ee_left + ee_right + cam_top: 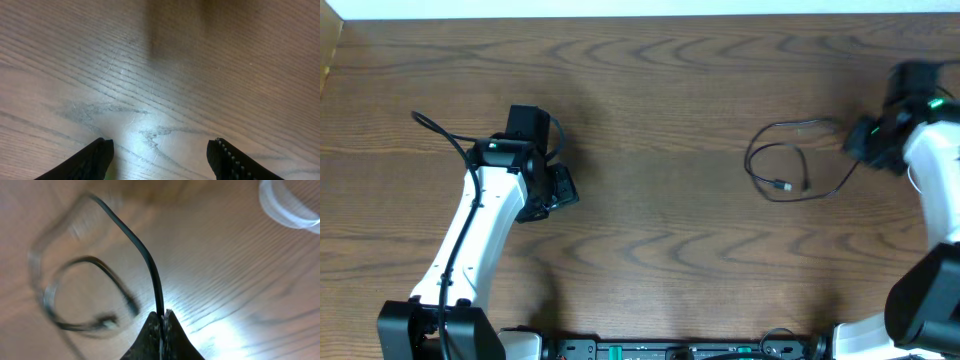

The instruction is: Untangle cables

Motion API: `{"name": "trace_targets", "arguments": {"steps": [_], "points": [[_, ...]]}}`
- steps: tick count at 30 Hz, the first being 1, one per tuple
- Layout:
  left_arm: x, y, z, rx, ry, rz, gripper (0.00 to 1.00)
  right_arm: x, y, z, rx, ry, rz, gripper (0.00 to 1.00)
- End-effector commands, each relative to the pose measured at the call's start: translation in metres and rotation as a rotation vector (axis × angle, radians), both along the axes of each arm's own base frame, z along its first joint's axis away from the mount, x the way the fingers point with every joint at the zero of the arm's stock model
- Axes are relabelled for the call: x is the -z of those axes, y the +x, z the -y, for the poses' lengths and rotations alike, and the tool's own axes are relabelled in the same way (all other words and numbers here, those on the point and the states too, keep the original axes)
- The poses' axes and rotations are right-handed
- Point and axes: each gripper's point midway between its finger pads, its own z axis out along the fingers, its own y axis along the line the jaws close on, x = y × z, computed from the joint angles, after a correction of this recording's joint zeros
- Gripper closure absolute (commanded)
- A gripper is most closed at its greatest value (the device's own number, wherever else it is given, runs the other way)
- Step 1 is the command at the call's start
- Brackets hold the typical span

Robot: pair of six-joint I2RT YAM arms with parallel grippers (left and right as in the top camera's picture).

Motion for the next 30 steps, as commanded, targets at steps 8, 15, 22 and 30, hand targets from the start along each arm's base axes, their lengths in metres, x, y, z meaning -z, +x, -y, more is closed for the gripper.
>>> {"name": "trace_targets", "arguments": {"steps": [8,15,22,30], "points": [[0.004,-0.003,-0.002,-0.012,0.007,-0.020,0.35,-0.134,0.020,0.117,0.263,-0.126,0.338,0.99],[0.004,-0.003,-0.002,-0.012,0.006,-0.017,0.35,-0.140,0.001,0.165,0.426,-0.143,0.386,0.99],[0.004,-0.003,-0.002,-0.012,0.006,-0.016,0.35,-0.143,-0.011,0.191,0.491,-0.196,0.393,0.99],[0.004,-0.003,-0.002,-0.012,0.006,-0.017,0.35,-0.140,-0.017,0.201,0.521,-0.224,0.375,0.93]]}}
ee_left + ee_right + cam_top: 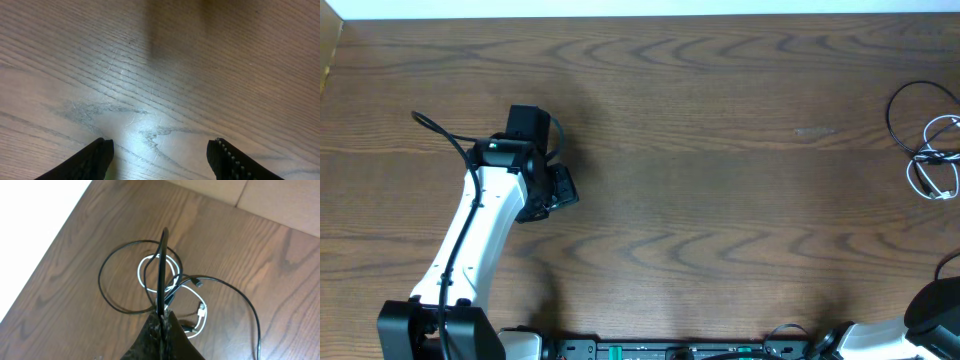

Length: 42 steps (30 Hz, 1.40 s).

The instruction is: Untangle cables

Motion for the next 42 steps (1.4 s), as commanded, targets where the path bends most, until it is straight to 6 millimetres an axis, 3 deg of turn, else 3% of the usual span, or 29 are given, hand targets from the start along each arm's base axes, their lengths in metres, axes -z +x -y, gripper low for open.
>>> {"name": "trace_targets", "arguments": {"steps": [1,2,6,12,18,22,28,31,34,38,42], "points": [[0.004,-0.003,-0.002,-0.012,0.006,-0.018,0.35,0.002,-0.003,0.008,0.034,-0.010,-0.012,0.82],[0.004,-0.003,-0.002,-0.012,0.006,-0.018,0.35,0.004,-0.002,0.008,0.033,-0.007,-0.015,0.64],[0.004,-0.003,-0.002,-0.012,0.006,-0.017,0.35,0.018,0.002,0.001,0.001,0.048,-0.031,0.36],[0.004,-0.003,-0.002,-0.012,0.005,-0.017,0.35,0.047,0.013,-0.036,-0.163,0.221,-0.065,0.24],[0.003,0.005,0.003,-0.007,-0.014,0.015,0.35,0.072,0.021,-0.093,-0.421,0.347,-0.159,0.10],[0.000,0.023,0.013,0.016,-0.044,0.089,0.35,0.087,0.028,-0.141,-0.601,0.395,-0.237,0.01],[-0.010,0.049,0.056,0.192,-0.088,0.231,0.35,0.106,0.042,-0.214,-0.876,0.373,-0.353,0.01],[-0.014,0.050,0.083,0.343,-0.083,0.273,0.35,0.114,0.048,-0.248,-0.964,0.368,-0.392,0.01],[-0.013,0.044,0.098,0.459,-0.060,0.278,0.35,0.124,0.046,-0.270,-1.014,0.353,-0.453,0.01],[-0.008,0.037,0.080,0.458,0.081,0.239,0.35,0.139,0.033,-0.287,-1.051,0.309,-0.587,0.01],[-0.004,0.027,0.066,0.384,0.101,0.178,0.35,0.156,0.016,-0.303,-1.087,0.302,-0.689,0.01]]}}
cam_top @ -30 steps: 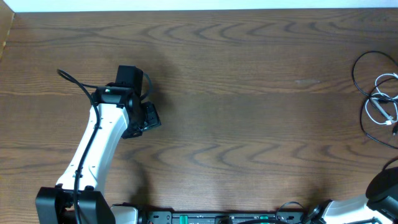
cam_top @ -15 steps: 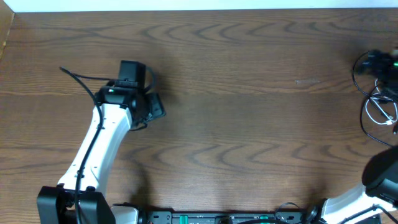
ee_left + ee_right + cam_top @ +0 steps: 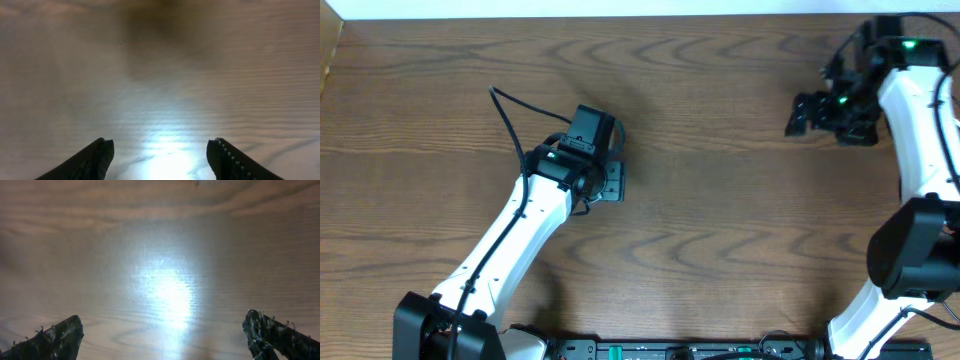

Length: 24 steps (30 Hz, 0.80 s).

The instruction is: Untangle cables

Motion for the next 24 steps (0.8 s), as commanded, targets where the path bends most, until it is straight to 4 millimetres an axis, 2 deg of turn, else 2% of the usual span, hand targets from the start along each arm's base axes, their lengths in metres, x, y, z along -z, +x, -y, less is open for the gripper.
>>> {"name": "trace_targets", "arguments": {"steps": [1,7,13,19,24], "points": [[0.007,-0.005,-0.020,-0.068,0.070,-0.031,0.35,0.020,-0.015,-0.006,-0.059,-0.055,-0.072,0.01],[0.012,-0.028,-0.033,-0.108,0.101,-0.132,0.35,0.050,-0.050,-0.024,-0.110,-0.056,-0.198,0.01],[0.015,-0.059,-0.044,-0.169,0.141,-0.256,0.35,0.069,-0.081,-0.029,-0.098,-0.064,-0.302,0.01],[0.016,-0.084,-0.042,-0.151,0.122,-0.352,0.35,0.063,-0.090,-0.034,-0.084,-0.065,-0.233,0.01],[0.022,-0.091,-0.044,-0.151,0.111,-0.327,0.35,0.038,-0.089,-0.035,-0.054,-0.058,-0.062,0.01]]}}
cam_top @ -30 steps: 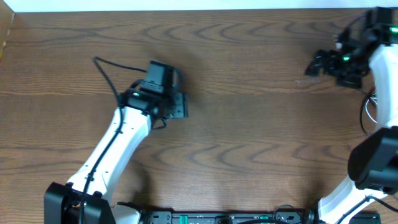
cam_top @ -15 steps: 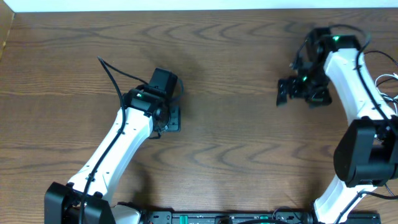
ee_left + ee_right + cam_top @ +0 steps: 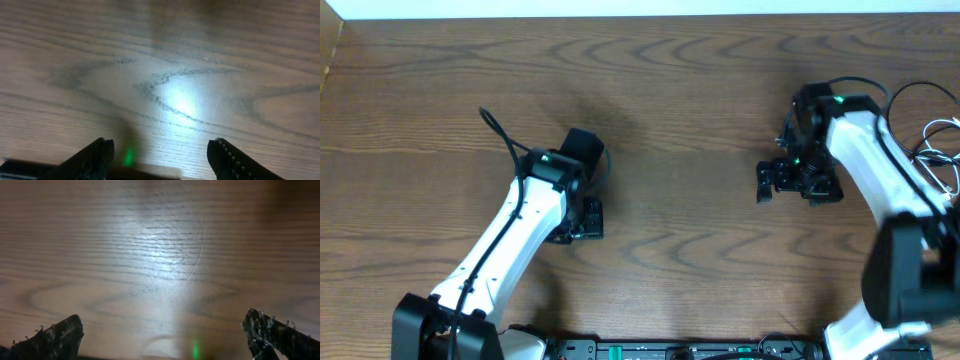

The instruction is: Untangle cables

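A black cable [image 3: 898, 94] and a white cable [image 3: 942, 128] lie in overlapping loops at the table's far right edge, partly cut off by the frame and by my right arm. My right gripper [image 3: 790, 182] hangs left of them over bare wood, open wide and empty [image 3: 162, 332]. My left gripper [image 3: 580, 222] is in the left half of the table, also open with only wood between its fingers [image 3: 160, 152]. Neither wrist view shows any cable.
The brown wooden table [image 3: 680, 120] fills the overhead view. A white strip runs along its far edge [image 3: 620, 8]. The black arm base rail [image 3: 680, 350] sits at the front edge. Green light spots reflect on the wood under both wrists.
My right gripper has moved from the far right area toward the front and a little left. My left gripper has moved toward the front edge. Both stay open and empty.
First my right gripper was shut on the black cable, whose loop lay right of centre. Then it held that cable above a black and white pile at the right edge. Later it was open and empty over bare wood, and the left arm had shifted right. Now both grippers are nearer the front.
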Motion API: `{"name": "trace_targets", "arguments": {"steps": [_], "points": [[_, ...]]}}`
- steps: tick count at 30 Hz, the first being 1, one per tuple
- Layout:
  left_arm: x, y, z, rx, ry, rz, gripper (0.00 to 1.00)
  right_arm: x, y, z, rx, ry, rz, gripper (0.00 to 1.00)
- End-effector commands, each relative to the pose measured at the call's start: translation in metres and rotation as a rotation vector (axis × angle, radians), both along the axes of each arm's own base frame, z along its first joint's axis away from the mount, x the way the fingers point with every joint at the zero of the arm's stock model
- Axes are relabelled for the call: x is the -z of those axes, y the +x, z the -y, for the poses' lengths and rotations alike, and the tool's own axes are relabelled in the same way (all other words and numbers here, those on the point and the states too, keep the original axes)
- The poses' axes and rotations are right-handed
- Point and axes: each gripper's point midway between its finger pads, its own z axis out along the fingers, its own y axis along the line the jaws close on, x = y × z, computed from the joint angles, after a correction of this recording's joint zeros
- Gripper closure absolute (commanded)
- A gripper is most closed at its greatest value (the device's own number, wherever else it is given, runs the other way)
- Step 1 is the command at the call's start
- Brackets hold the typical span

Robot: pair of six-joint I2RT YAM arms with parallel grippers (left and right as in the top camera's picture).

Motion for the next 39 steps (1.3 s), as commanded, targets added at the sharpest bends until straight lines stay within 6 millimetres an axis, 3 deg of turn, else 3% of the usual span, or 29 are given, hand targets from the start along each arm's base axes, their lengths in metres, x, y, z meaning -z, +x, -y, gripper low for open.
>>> {"name": "trace_targets", "arguments": {"steps": [1,8,16,17,21,26,39], "points": [[0.000,-0.007,-0.001,-0.014,-0.022,0.026,0.35,-0.031,0.001,-0.001,0.022,0.008,0.154,0.01],[-0.007,-0.010,0.000,-0.031,-0.096,0.191,0.35,-0.078,-0.005,0.003,0.040,0.034,0.506,0.01],[-0.050,-0.006,0.003,0.019,-0.241,0.608,0.34,-0.127,-0.035,0.026,0.088,-0.039,0.810,0.01],[-0.056,-0.008,0.002,0.019,-0.251,0.647,0.02,-0.134,-0.039,0.027,0.092,-0.040,0.839,0.01],[-0.077,-0.016,-0.005,0.014,-0.267,0.756,0.02,-0.155,-0.048,0.028,0.098,-0.025,0.931,0.01],[-0.090,-0.019,-0.006,0.014,-0.288,0.819,0.02,-0.163,-0.053,0.028,0.100,-0.016,0.968,0.01],[-0.089,-0.019,-0.006,0.014,-0.286,0.813,0.02,-0.162,-0.053,0.028,0.100,-0.017,0.962,0.01]]}}
